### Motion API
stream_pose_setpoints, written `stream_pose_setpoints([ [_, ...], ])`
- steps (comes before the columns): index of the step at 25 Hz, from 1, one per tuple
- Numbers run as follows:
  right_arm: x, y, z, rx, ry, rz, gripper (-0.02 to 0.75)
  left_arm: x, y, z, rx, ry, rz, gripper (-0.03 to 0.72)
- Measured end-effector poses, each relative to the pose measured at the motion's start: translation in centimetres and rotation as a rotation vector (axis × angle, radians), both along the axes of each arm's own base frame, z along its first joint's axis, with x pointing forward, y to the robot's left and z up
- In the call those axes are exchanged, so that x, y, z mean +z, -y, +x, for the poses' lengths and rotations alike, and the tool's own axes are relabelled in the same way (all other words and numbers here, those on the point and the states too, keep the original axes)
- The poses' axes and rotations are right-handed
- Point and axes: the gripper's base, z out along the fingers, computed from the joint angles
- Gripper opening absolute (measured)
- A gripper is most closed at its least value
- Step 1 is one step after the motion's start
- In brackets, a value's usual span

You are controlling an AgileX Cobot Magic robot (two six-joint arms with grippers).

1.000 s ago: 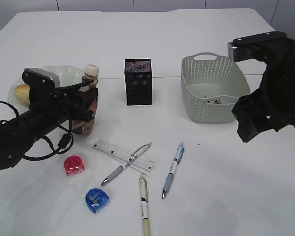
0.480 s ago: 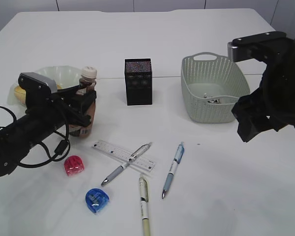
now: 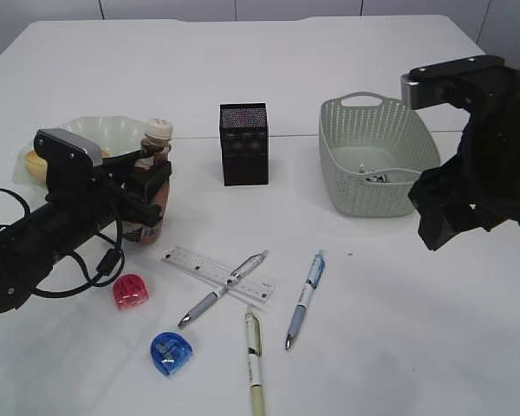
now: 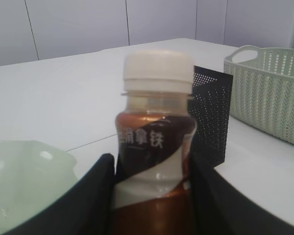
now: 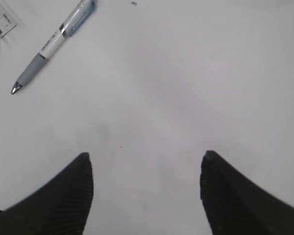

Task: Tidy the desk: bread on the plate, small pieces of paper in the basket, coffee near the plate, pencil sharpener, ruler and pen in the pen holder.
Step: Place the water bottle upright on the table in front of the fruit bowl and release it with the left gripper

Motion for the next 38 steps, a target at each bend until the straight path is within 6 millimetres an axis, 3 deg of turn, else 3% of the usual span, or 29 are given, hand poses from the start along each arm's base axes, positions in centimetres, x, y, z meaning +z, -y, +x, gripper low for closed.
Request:
stream_pose_setpoints([
  [22,0.02,-0.01,0.08,0.001,0.009,0.002,0.499,0.01,-0.09,0.05,0.010,0.007,0.010,0.400],
  [29,-0.15,-0.05,0.18,0.001,0.005,0.000,0.498,-0.10,-0.23,-0.05,0.015,-0.009,0.033,0.468],
  [38,-0.26,-0.07,0.24,0.001,0.001,-0.001,0.499,-0.05,-0.30,0.00,0.024,-0.017,0.036,0.483],
])
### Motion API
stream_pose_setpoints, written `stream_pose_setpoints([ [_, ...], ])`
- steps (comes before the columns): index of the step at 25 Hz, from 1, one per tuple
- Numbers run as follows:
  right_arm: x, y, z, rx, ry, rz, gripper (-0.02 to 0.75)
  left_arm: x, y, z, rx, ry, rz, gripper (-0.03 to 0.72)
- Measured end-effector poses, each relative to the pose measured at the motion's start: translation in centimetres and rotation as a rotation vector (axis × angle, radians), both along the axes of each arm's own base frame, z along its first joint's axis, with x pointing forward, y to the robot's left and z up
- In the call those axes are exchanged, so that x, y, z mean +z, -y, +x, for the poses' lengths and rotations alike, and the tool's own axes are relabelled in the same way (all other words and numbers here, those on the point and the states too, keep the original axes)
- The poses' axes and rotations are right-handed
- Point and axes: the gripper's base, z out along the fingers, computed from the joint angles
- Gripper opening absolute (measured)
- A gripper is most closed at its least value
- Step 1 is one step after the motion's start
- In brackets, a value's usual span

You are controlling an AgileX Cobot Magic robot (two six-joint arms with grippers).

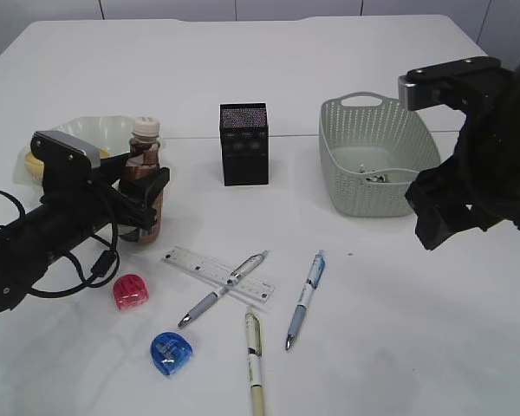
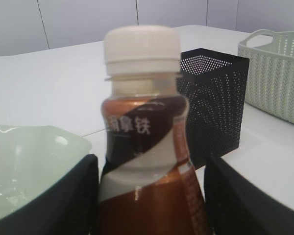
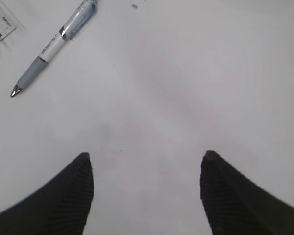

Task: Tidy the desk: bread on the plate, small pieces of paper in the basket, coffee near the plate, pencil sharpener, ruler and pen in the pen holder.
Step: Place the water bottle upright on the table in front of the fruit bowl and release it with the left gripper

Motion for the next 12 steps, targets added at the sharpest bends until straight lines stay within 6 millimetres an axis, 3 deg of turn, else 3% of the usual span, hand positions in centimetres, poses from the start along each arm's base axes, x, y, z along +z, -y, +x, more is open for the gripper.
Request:
stream_pose_setpoints([
  [8,0.0,0.0,0.0,0.000,0.000,0.000,0.498,0.5,0.1,-0.2,-0.020,-0.023,0.061,0.525],
  [12,0.0,0.0,0.0,0.000,0.001,0.000,0.498,1.7,0.1,-0.3,-0.024,-0.001,0.065,0.547],
])
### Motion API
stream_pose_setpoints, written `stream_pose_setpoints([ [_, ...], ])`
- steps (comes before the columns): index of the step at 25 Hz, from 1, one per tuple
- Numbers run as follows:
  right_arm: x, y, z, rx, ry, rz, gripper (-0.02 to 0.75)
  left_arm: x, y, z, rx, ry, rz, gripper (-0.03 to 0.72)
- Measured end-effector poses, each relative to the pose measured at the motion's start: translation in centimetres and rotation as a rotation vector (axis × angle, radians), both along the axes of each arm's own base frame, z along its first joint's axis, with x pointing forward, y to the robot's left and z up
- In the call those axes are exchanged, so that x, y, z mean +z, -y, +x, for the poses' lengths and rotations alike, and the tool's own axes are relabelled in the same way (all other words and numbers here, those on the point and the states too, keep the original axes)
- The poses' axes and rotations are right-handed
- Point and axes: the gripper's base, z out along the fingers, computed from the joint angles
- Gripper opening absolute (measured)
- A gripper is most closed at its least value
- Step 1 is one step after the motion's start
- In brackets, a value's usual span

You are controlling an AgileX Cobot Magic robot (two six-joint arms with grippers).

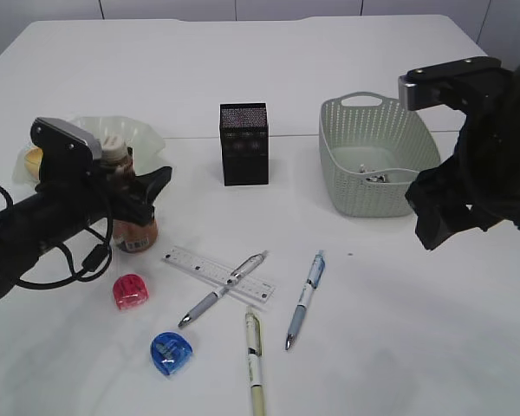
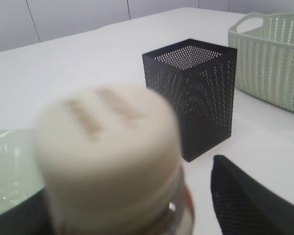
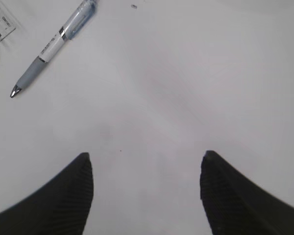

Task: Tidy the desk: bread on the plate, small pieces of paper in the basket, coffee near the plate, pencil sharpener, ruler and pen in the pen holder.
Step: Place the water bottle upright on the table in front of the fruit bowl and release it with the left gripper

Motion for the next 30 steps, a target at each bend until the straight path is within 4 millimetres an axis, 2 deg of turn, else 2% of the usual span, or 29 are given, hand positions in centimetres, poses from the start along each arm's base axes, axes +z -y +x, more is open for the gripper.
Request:
stream_pose_setpoints([
  [10,0.0,0.0,0.0,0.001,0.001,-0.002,0.498,1.7,0.0,0.1,-0.002,0.044,-0.006,0.554],
  [18,0.0,0.0,0.0,0.001,0.003,-0.002,0.498,5.0,0.0,0.0,-0.005,0.131,-0.024,0.556],
  [25,0.0,0.0,0.1,0.001,0.011,0.001,0.498,9.2,-0.1,-0.6,-0.005,0.240,-0.052,0.556],
  [30,0.1,-0.1,0.2,0.002,0.025,0.006,0.498,13.2,-1.0,-1.2,0.058,0.308,-0.084,0.557],
])
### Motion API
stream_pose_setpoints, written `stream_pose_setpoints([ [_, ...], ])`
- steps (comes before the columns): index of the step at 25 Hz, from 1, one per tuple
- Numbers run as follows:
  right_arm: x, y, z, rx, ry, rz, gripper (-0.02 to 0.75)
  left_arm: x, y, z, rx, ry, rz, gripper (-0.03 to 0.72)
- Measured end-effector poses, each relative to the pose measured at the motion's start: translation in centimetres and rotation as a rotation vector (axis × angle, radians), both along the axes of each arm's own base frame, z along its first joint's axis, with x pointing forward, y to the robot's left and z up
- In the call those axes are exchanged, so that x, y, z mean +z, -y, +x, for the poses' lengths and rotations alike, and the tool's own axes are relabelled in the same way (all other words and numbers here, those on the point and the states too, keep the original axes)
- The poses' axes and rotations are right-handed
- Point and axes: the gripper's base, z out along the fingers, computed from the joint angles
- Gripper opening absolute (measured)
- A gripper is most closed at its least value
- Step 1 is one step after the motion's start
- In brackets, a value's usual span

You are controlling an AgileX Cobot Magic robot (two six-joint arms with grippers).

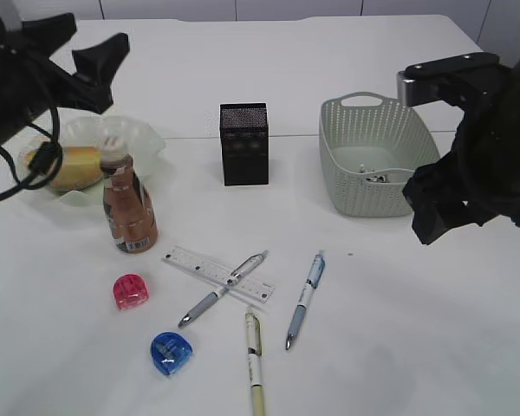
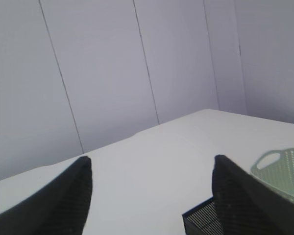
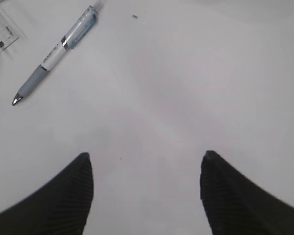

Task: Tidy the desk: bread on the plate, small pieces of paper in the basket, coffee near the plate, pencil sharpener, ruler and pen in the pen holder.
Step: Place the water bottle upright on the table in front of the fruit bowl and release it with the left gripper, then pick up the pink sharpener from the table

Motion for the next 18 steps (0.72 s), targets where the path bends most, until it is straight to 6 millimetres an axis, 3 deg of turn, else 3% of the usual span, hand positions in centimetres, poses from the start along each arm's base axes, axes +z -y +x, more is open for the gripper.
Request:
stream_pose_setpoints([
  [11,0.0,0.0,0.0,0.000,0.001,0.001,0.498,4.2,-4.7,-1.5,0.251,-0.207,-0.068,0.557],
  [18,0.0,-0.1,-0.1,-0.005,-0.012,0.014,0.498,4.7,-5.9,-4.9,0.345,-0.602,-0.091,0.557],
])
